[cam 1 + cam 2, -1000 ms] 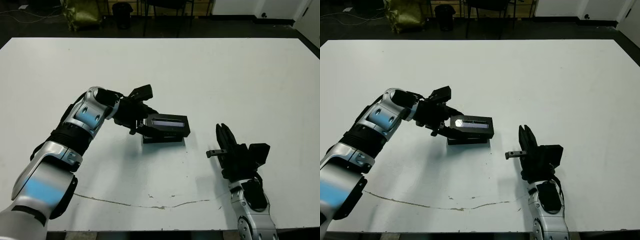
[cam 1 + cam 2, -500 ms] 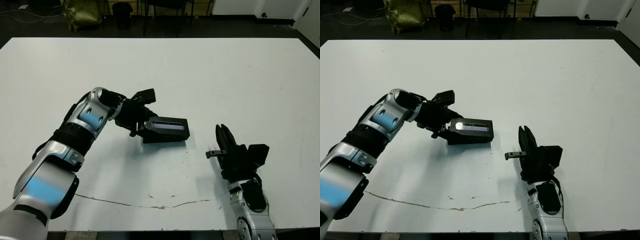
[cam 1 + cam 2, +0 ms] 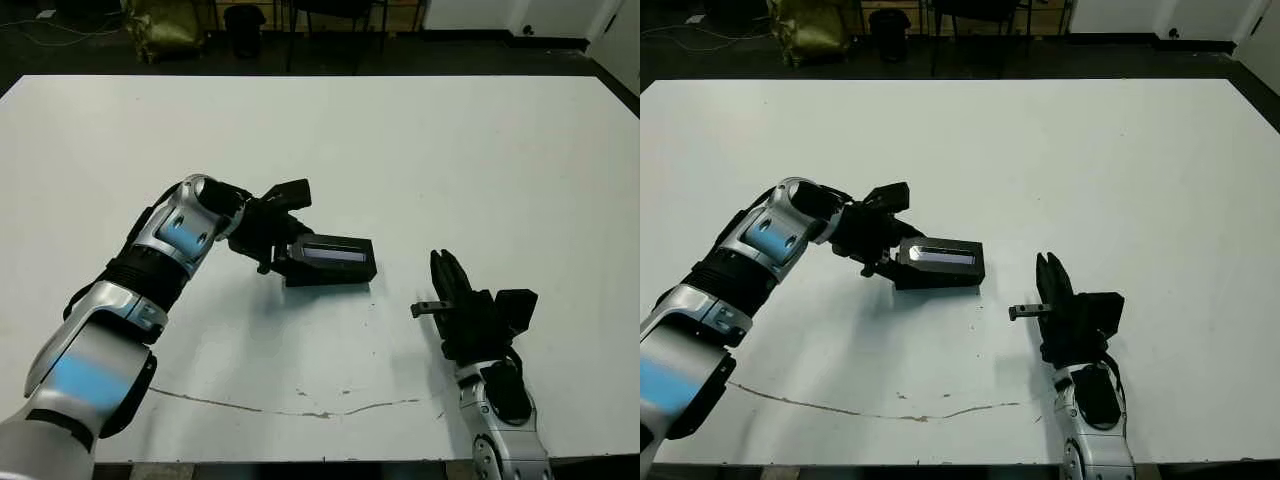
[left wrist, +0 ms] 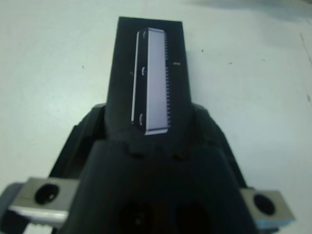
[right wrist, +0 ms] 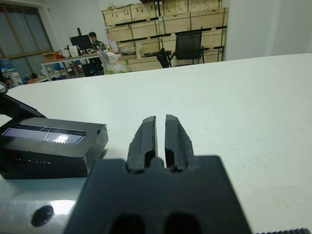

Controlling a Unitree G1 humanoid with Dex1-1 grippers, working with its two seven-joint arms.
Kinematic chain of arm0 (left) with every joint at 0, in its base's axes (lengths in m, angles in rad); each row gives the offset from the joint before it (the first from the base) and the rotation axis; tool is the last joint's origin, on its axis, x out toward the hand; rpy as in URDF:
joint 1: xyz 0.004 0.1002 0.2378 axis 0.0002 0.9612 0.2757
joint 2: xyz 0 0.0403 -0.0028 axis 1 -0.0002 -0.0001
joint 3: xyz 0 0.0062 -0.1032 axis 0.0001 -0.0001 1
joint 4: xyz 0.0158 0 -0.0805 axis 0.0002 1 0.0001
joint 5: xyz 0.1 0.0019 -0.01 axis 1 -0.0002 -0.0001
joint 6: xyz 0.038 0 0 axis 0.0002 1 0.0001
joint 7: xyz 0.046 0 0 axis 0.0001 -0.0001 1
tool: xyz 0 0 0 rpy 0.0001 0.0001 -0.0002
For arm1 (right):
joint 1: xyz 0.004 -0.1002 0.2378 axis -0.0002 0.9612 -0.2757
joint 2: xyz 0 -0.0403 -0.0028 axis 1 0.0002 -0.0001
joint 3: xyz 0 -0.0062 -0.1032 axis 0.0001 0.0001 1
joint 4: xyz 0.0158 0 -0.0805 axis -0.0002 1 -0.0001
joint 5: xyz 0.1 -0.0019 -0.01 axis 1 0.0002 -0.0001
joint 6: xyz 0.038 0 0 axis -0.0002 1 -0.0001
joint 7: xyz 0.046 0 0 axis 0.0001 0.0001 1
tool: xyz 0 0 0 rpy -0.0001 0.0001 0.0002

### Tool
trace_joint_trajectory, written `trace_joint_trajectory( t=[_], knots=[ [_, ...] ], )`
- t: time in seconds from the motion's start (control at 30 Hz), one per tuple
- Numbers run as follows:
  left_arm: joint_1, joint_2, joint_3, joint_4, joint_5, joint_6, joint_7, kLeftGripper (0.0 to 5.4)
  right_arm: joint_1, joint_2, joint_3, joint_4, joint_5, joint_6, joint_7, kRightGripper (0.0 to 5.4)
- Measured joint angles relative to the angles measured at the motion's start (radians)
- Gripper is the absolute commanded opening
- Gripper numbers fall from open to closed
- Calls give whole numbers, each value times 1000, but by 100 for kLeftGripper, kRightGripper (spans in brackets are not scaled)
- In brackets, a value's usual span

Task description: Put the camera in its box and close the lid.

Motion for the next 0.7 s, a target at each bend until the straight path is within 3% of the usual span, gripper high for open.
trace_joint_trajectory(
  t=[0.7],
  knots=[
    [-1, 13, -6, 85, -3, -30, -7, 267, 6, 0, -2, 0, 19, 3, 5, 0]
  ],
)
